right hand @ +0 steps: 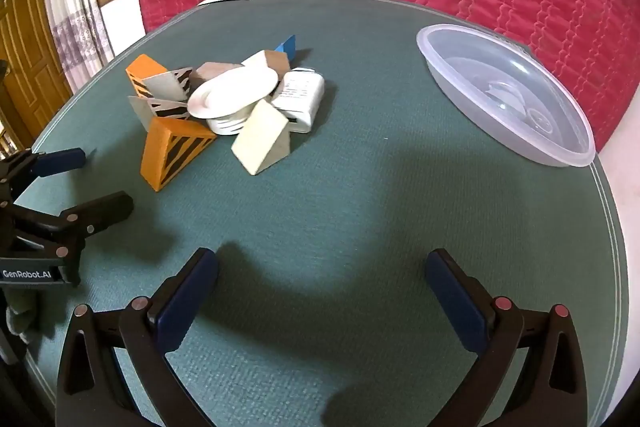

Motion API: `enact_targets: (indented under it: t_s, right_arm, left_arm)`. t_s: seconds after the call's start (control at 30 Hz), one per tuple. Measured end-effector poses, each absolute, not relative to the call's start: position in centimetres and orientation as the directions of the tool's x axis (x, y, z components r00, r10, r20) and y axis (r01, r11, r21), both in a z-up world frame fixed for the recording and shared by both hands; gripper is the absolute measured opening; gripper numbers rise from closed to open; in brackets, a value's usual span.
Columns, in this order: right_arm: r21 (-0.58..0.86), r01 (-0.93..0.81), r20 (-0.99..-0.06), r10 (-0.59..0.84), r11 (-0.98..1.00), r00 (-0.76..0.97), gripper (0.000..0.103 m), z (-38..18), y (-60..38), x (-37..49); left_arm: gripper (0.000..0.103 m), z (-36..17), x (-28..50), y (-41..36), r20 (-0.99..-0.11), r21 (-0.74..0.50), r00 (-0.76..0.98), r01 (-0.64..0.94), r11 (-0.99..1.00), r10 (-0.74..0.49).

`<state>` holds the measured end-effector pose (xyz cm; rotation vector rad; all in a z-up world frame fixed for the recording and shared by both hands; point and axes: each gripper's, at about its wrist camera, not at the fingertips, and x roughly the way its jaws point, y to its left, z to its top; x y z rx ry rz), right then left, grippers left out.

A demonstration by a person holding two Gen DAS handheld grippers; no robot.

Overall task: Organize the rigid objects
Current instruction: 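Grasp the orange block with the left gripper while the right gripper grasps a beige block, then carry the orange block and beige block to the clear bowl with both grippers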

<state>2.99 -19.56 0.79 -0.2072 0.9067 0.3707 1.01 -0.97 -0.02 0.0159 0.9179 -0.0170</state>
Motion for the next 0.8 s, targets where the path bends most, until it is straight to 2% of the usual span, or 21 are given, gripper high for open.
enact_targets:
  t_s: [0.23,0.33,0.37,0.4,0.43,0.57,0.6,0.67,0.8]
  right_arm:
    - [-0.011,-0.388,-0.790,0.229,0.922,0.569,0.099,0.8,-20.7,3.0]
    - [-0.012,-0.388,-0.787,0.231,0.921,0.572,0.096,0.9,-21.0,3.0]
    - [-0.011,-0.388,-0.787,0.231,0.922,0.572,0.096,0.9,-21.0,3.0]
    - [-0.012,-0.388,-0.787,0.231,0.922,0.573,0.096,0.9,-21.0,3.0]
    - [-0.012,-0.388,-0.786,0.230,0.922,0.573,0.096,0.9,-21.0,3.0]
    - [-0.012,-0.388,-0.783,0.232,0.922,0.577,0.093,1.1,-21.0,3.1]
    - [-0.011,-0.388,-0.781,0.234,0.922,0.578,0.092,1.2,-21.1,3.0]
    - [-0.010,-0.391,-0.777,0.239,0.920,0.582,0.088,1.3,-21.1,3.0]
    - [0.001,-0.403,-0.765,0.261,0.915,0.589,0.073,1.5,-20.9,2.9]
  left_arm:
    - [0.084,0.6,1.6,-4.0,-0.776,0.015,0.629,0.087,0.996,-0.043]
    - [0.071,0.7,2.6,-4.4,-0.771,0.010,0.634,0.090,0.996,-0.050]
    - [0.062,0.7,3.1,-4.4,-0.771,0.007,0.635,0.088,0.996,-0.050]
    - [0.058,0.5,3.3,-4.4,-0.771,0.002,0.635,0.086,0.996,-0.053]
    - [0.058,0.5,3.4,-4.5,-0.765,0.001,0.641,0.083,0.997,-0.053]
    - [0.043,0.6,3.7,-5.0,-0.753,-0.019,0.653,0.102,0.995,-0.081]
    - [0.035,0.7,3.6,-5.0,-0.750,-0.022,0.656,0.105,0.994,-0.086]
    - [0.032,0.8,3.3,-4.8,-0.748,-0.043,0.656,0.111,0.993,-0.106]
    - [0.032,1.7,2.3,-4.3,-0.732,-0.059,0.671,0.107,0.993,-0.116]
